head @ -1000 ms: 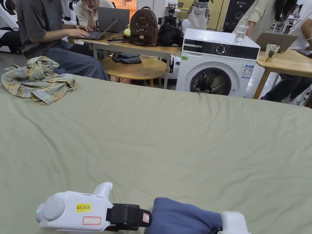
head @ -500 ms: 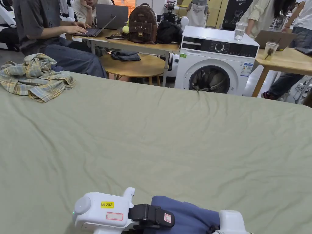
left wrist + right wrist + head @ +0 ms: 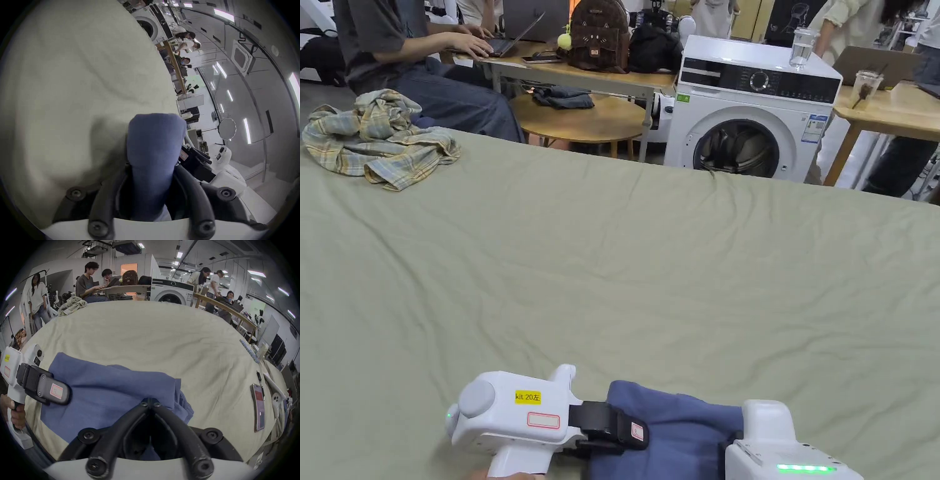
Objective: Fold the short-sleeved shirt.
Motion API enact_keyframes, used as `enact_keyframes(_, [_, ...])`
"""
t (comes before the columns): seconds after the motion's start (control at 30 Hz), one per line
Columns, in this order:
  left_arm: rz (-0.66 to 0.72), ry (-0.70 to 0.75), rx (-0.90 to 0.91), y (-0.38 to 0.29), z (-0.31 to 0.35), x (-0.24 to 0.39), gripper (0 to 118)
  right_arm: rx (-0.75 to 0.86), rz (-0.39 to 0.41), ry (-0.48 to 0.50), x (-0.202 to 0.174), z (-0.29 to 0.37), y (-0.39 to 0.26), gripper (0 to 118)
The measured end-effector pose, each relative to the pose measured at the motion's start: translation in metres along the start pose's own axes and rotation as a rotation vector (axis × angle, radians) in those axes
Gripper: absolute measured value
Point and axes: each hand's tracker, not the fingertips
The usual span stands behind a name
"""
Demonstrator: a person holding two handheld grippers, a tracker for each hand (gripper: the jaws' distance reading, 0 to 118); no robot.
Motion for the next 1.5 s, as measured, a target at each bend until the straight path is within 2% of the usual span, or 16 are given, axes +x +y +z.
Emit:
enact_keyframes(0.17, [-0.06, 0.039, 0.021, 0.005, 0.04, 0.022, 22, 0.054, 0.004, 0.039, -0.017, 0.007, 0.017, 0])
enact_keyframes(0.37, [-0.084, 0.154, 0.106, 0.014, 0.123, 0.03, 22, 0.129, 0.042, 0.123, -0.065, 0.01, 0.044, 0])
enact_keyframes(0.7, [0.006, 0.36, 0.224, 0.018, 0.292, -0.013, 22, 0.198, 0.174, 0.266, -0.177, 0.006, 0.082, 0])
enact_keyframes(0.9, [0.072, 0.494, 0.256, 0.019, 0.391, -0.034, 22, 0.2, 0.206, 0.332, -0.219, 0.005, 0.086, 0])
enact_keyframes(1.17, [0.119, 0.765, 0.278, 0.043, 0.49, -0.031, 22, 0.173, 0.213, 0.335, -0.228, 0.001, 0.081, 0])
enact_keyframes(1.33, [0.136, 0.999, 0.213, 0.061, 0.497, -0.037, 22, 0.155, 0.208, 0.314, -0.22, -0.007, 0.083, 0])
enact_keyframes(1.5, [0.17, 1.053, 0.173, 0.07, 0.49, -0.059, 22, 0.151, 0.205, 0.299, -0.213, -0.009, 0.084, 0])
